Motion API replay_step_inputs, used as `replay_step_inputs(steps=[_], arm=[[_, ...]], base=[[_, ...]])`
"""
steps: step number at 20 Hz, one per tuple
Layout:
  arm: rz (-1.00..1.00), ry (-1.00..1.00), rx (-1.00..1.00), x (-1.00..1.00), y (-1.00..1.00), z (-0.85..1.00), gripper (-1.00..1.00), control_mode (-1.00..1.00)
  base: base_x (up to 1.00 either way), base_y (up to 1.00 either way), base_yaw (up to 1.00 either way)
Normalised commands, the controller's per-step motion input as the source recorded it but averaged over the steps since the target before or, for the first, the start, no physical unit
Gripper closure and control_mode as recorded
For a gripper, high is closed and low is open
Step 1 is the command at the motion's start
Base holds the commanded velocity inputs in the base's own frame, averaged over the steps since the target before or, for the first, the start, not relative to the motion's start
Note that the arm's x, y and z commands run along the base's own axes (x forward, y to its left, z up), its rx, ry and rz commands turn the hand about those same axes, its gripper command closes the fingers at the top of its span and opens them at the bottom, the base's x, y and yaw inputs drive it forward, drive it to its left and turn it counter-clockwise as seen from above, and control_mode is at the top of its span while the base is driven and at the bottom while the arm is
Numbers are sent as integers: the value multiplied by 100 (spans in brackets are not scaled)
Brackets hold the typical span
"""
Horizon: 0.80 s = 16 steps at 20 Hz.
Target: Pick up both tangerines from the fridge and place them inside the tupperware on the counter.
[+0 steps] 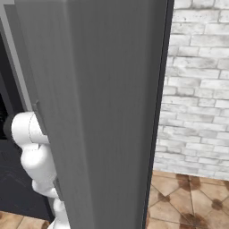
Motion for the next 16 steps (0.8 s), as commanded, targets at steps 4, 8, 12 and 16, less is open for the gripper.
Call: replay_step_inputs(steps=[4,8,12,16], arm=[[-28,0,0,-42,-2,47,100,-100],[-20,0,0,-39,0,49,100,-100],[-16,0,0,-23,0,57,100,-100],[-6,5,0,-13,0,75,100,-100]], base=[[0,0,0],[0,0,0],[0,0,0],[0,0,0]])
